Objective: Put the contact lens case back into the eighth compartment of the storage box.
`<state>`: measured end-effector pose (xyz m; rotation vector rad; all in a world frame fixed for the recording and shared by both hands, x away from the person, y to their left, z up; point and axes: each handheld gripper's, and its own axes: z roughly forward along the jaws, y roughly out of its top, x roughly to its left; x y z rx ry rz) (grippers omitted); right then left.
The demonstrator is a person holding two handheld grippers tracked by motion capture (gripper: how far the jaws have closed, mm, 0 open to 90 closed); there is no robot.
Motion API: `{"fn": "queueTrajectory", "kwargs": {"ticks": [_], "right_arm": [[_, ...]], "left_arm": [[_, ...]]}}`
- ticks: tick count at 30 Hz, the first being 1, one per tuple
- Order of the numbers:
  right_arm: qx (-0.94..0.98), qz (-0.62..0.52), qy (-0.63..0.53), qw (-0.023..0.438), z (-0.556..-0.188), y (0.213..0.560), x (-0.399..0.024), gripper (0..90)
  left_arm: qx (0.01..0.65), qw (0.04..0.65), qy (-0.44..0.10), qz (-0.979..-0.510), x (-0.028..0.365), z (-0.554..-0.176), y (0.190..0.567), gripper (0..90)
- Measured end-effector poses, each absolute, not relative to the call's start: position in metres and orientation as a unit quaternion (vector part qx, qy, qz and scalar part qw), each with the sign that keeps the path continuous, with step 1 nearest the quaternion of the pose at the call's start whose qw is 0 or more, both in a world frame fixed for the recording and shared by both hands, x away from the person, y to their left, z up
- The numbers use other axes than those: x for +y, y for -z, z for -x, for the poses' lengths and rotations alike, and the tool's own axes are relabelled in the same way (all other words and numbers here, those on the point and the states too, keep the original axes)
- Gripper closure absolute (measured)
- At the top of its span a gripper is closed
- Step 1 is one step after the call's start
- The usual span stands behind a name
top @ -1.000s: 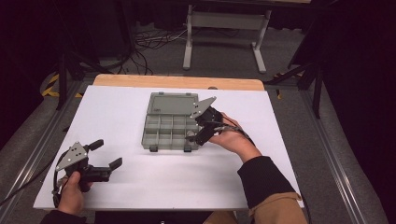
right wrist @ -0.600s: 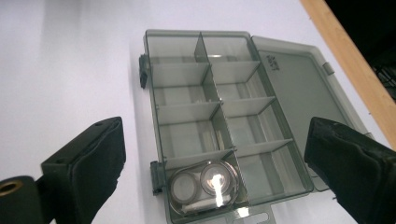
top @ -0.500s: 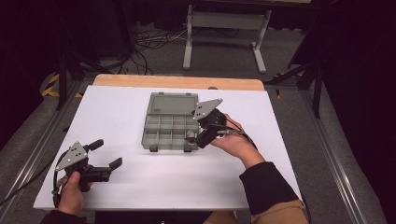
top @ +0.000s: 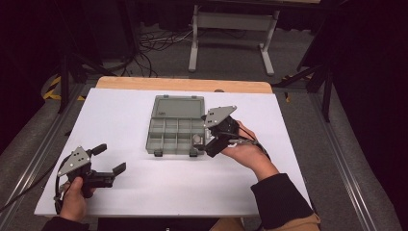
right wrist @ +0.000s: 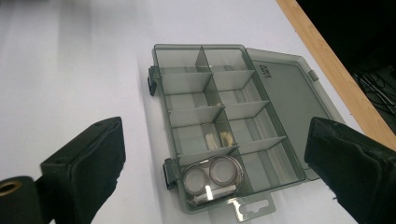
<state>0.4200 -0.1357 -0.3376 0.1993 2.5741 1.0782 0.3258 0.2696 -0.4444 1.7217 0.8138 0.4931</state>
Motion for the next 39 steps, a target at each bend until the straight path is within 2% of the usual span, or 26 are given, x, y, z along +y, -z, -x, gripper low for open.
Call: {"fn": "queueTrajectory", "kwargs": {"ticks": [18, 39], "right_arm": [[0.878, -0.127, -0.423, 0.186, -0.390, 0.341, -0.173, 5.6], [0.818, -0.204, -0.496, 0.208, -0.358, 0.370, -0.224, 4.6]], "left_arm": [[0.345, 0.555, -0.209, -0.727, 0.270, -0.325, 0.444, 0.5], [0.340, 0.559, -0.212, -0.726, 0.269, -0.325, 0.445, 0.5]]}}
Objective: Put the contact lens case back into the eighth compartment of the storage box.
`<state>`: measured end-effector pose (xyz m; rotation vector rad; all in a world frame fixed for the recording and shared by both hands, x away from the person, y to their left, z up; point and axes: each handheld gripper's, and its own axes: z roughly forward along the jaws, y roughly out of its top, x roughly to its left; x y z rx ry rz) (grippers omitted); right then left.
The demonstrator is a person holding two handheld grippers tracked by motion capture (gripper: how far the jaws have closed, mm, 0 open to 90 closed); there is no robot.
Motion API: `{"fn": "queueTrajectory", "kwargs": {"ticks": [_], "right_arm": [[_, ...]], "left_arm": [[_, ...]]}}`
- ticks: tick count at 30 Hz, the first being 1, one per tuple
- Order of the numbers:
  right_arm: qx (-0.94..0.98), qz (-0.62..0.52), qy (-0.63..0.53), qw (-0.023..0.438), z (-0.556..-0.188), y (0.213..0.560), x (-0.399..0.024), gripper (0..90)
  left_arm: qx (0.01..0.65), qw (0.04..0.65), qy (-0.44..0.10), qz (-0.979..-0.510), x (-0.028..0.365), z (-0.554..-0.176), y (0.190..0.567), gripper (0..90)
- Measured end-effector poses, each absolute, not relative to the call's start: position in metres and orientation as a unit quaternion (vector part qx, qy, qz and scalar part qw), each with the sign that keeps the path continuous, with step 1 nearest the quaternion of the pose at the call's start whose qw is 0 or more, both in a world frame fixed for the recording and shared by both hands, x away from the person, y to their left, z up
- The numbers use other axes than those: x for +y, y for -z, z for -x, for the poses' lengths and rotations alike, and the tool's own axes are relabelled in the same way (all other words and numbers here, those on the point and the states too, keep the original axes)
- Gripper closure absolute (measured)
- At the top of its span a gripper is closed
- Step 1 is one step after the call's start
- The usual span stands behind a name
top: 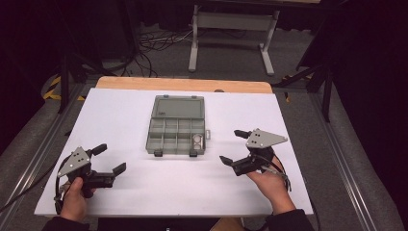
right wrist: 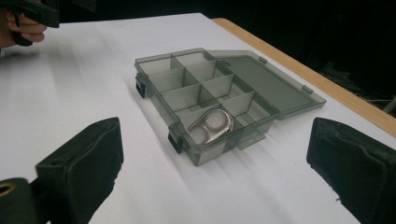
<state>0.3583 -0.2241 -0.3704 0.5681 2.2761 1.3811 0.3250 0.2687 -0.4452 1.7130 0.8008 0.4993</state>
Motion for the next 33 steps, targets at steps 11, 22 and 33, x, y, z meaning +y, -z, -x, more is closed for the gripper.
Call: {"fn": "queueTrajectory", "kwargs": {"ticks": [11, 22, 33], "right_arm": [[0.804, -0.227, -0.506, 0.216, -0.347, 0.393, -0.246, 4.5], [0.798, -0.242, -0.511, 0.209, -0.342, 0.417, -0.258, 4.4], [0.794, -0.259, -0.512, 0.202, -0.341, 0.441, -0.261, 3.4]], "left_arm": [[0.341, 0.561, -0.209, -0.725, 0.269, -0.326, 0.447, 0.5], [0.340, 0.560, -0.207, -0.727, 0.269, -0.326, 0.448, 0.5], [0.339, 0.560, -0.211, -0.726, 0.270, -0.327, 0.451, 0.6]]}}
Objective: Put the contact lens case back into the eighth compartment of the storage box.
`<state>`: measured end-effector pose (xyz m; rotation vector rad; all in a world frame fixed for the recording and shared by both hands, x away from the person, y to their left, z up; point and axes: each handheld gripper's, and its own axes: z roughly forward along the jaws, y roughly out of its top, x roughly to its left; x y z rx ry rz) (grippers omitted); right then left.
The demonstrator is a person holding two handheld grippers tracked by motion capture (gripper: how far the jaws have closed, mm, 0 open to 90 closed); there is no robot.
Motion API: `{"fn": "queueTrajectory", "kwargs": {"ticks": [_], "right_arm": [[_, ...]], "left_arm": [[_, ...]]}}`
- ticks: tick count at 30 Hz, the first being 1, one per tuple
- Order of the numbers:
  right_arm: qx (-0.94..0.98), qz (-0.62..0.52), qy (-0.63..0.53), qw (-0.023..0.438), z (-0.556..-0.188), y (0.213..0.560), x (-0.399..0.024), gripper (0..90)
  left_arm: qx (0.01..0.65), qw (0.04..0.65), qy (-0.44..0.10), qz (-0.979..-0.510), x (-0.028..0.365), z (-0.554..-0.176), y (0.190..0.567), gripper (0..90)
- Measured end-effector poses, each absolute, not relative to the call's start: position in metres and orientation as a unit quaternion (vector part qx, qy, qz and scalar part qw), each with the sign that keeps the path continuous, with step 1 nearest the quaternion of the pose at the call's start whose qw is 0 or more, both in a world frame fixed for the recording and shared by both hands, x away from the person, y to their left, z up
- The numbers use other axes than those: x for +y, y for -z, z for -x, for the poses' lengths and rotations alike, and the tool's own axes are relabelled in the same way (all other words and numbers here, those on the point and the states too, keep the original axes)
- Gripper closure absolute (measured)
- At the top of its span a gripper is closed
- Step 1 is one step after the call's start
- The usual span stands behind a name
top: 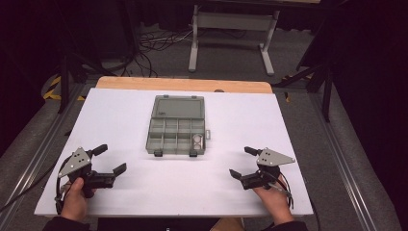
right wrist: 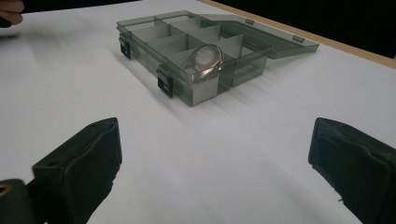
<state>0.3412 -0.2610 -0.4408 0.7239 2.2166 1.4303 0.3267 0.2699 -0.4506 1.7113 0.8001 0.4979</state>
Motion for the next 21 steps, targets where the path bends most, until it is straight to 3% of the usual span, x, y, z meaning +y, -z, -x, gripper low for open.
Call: {"fn": "queueTrajectory", "kwargs": {"ticks": [21], "right_arm": [[0.788, -0.271, -0.512, 0.208, -0.3432, 0.4493, -0.2610, 0.8]], "left_arm": [[0.351, 0.556, -0.224, -0.720, 0.2708, -0.3274, 0.4539, 0.5]]}}
